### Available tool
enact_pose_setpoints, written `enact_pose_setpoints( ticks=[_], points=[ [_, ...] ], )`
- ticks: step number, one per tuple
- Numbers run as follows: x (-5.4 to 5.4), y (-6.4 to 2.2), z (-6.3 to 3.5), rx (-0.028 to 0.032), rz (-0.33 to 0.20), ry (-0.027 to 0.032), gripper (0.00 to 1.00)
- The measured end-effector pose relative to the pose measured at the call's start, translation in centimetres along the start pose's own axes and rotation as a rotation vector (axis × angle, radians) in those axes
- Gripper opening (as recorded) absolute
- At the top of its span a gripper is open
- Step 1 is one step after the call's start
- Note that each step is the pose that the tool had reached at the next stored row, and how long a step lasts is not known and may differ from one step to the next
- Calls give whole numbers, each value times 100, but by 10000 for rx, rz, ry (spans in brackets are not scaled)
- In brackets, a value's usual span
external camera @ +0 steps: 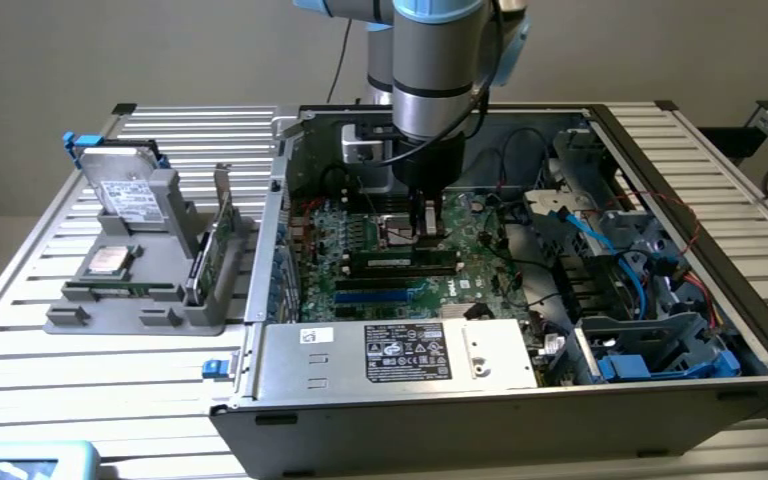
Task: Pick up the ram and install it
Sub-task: 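Insert the ram into the slot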
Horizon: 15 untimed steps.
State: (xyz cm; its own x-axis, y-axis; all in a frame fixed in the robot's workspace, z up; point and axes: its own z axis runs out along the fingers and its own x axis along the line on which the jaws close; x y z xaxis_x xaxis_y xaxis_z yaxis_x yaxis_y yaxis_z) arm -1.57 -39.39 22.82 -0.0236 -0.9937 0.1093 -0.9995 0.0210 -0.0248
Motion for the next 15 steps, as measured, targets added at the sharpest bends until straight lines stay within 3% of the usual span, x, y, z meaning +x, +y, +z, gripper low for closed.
enact_pose_setpoints(
  ticks=[7, 15],
  points=[
    [1, 1, -4, 8, -9, 88, 12],
    [1, 1, -8, 15, -15, 98, 12]
  ],
)
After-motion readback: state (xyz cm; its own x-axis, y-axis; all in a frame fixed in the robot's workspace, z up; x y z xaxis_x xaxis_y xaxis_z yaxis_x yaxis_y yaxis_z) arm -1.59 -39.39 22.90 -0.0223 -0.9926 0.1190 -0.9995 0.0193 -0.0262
